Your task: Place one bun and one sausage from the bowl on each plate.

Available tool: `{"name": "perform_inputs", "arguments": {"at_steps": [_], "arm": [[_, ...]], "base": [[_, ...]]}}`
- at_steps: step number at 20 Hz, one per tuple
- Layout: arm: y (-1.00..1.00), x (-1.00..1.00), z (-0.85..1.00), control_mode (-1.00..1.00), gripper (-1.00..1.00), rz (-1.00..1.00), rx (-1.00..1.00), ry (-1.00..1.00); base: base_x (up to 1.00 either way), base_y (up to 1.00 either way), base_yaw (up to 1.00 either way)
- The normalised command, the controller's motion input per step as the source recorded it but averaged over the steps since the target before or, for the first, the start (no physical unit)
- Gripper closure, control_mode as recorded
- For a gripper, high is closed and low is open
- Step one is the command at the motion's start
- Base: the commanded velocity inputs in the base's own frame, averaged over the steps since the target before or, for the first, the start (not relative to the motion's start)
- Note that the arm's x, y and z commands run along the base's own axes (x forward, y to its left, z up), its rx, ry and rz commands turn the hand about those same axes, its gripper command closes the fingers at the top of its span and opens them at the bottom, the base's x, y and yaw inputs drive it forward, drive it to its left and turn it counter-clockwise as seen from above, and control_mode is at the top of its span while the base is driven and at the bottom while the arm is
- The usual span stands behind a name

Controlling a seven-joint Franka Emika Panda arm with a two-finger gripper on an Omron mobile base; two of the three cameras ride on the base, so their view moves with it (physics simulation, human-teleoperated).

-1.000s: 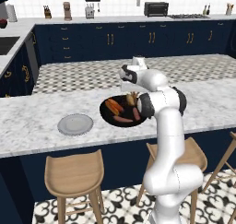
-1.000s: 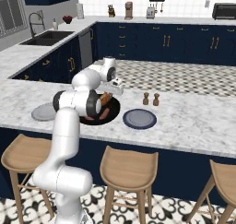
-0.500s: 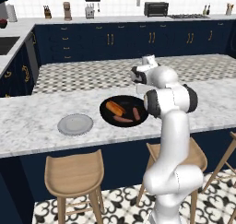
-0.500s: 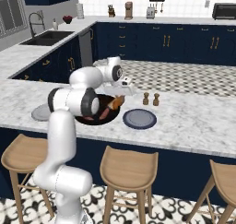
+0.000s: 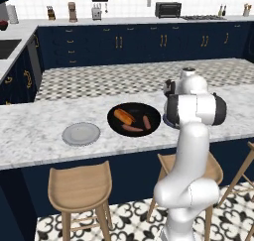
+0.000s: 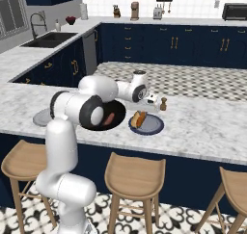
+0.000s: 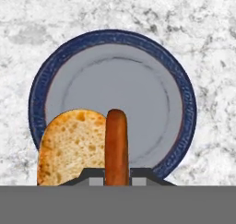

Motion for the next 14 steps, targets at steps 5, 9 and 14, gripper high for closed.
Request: {"name": "perform_inputs", "arguments": {"at_steps": [5,9,14], "arm": [[-0.78,0.24,-0.06,-1.00,1.00,0.00,0.05,0.06],[-0.49,0.13,-0.02,-1.00,1.00,0.00,0.00,0.02],[-0.10,0.19,-0.08,-1.00,1.00,0.00,0.00,0.00]], "base": [[0.00,0.00,0.00],[0.00,0.00,0.00],[0.00,0.00,0.00]]}}
